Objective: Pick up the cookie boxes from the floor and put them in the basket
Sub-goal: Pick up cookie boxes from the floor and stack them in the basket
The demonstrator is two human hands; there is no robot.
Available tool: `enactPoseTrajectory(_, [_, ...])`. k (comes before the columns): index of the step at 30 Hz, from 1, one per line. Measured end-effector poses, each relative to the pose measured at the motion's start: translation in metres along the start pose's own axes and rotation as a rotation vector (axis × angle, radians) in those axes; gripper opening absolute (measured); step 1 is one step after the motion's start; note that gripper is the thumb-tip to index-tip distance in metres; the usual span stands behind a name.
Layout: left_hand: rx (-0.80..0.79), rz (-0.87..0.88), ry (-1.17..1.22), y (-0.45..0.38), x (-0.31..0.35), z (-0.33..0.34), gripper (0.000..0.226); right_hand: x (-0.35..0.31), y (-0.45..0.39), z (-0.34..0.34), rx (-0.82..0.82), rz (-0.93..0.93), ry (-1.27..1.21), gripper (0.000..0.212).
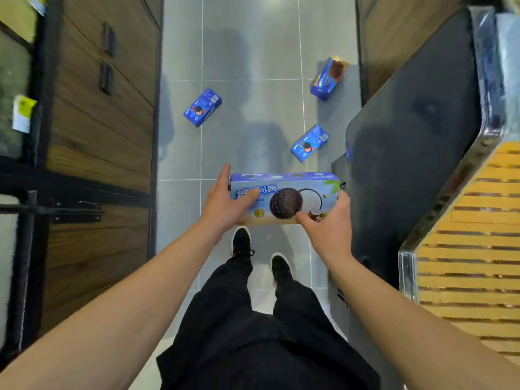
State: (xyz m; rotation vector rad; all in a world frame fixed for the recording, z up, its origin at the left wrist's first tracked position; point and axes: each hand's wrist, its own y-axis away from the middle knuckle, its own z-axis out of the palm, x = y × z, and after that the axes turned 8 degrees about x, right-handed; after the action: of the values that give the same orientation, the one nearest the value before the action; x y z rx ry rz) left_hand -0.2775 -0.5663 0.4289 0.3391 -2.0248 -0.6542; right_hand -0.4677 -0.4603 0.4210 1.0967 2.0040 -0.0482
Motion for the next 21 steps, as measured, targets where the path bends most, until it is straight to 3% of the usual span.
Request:
enactPoseTrajectory(5, [0.082, -0.007, 0.04, 0.056, -0.008, -0.008, 0.083, 0.005, 0.02, -0.033, -0.089, -0.108, -0.037, 0.079])
enactPoseTrajectory(10, [0.177, -0.007, 0.121, 0.11, -0.028, -0.019, 0.044, 0.011, 0.03, -0.049, -0.244, -0.262, -0.025, 0.079])
enactPoseTrajectory(14, [0.315, 0.032, 0.089, 0.159, -0.057, -0.042, 0.057, 0.008, 0.046, -0.047, -0.412, -0.352, -0.026, 0.074])
enactPoseTrajectory(21, [0.515, -0.042, 0.233, 0.268, -0.135, -0.081, 0.049, -0.027, 0.101, -0.02, -0.839, -0.631, 0.099, 0.101])
